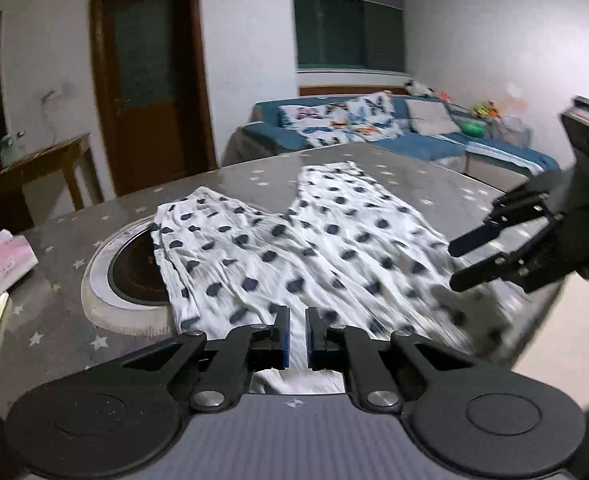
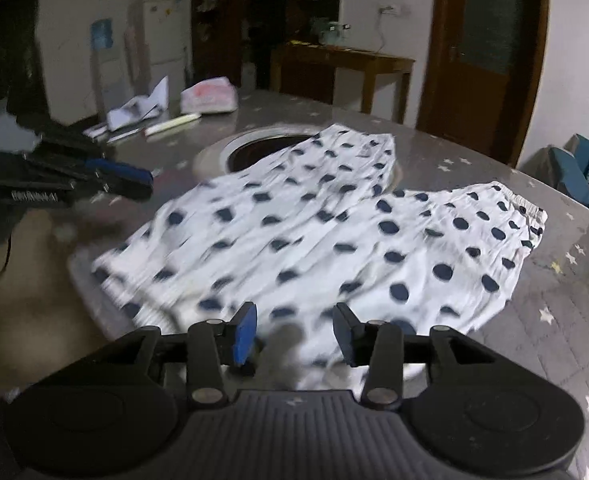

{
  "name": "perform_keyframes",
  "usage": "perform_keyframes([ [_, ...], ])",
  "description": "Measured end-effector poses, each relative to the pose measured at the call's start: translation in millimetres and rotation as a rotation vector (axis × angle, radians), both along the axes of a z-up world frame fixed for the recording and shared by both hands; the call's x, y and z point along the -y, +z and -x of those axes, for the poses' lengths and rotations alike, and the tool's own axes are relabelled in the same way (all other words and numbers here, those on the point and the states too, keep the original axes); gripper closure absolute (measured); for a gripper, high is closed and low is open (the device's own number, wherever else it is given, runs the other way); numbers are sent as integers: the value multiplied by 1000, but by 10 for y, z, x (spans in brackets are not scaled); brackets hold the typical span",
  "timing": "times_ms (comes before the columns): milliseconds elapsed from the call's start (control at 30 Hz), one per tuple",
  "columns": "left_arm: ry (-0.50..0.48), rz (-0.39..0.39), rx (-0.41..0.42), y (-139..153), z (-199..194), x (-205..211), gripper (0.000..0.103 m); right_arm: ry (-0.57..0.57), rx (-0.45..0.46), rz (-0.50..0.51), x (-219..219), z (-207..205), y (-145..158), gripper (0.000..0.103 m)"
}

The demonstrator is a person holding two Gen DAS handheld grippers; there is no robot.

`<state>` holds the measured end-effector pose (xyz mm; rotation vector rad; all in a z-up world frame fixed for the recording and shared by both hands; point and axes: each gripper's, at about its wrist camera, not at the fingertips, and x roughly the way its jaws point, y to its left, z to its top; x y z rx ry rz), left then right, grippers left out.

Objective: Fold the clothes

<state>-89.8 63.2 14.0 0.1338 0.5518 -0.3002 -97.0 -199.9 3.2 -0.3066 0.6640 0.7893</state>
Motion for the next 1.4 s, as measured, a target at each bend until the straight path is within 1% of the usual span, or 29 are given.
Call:
perform_keyframes([
  [167,79,-8,-52,-218,-293,-13,93,-70,-30,-12,-60,-323,-196,58],
  [267,126,-14,-84,-350,-465,-22,95,-105,-44,3,0,-369,-298,58],
  [333,154,-38,-98,-419,-473,-62,96,-118,-49,8,57,-340,-323,57],
  [433,184,-39,-108,-481,-410,-174,96,-137,-57,15,142,-296,-359,56],
  [567,218,-48,-113,-469,-367,-269,96,-160,-68,26,250,-243,-400,55],
  [667,226,-39,-133,-417,-415,-300,96,-152,-89,27,262,-277,-337,55],
  [767,213,-28,-113,-315,-552,-256,95,-147,-65,10,230,-410,-241,54],
  [833,204,-13,-107,-257,-662,-227,95,-154,-38,11,188,-558,-198,52],
  [867,200,7,-112,-244,-759,-206,95,-159,-28,12,168,-640,-183,52],
  [967,196,14,-108,-234,-1018,-138,95,-188,-24,13,139,-940,-204,52],
  [1167,177,2,-137,-308,-1541,-39,95,-238,-30,25,123,-1446,-317,52],
  [1233,176,-1,-150,-349,-1691,-31,95,-248,-38,31,136,-1543,-370,52],
  [1400,193,-50,-167,-461,-1903,-22,94,-271,-43,31,218,-1632,-463,52],
])
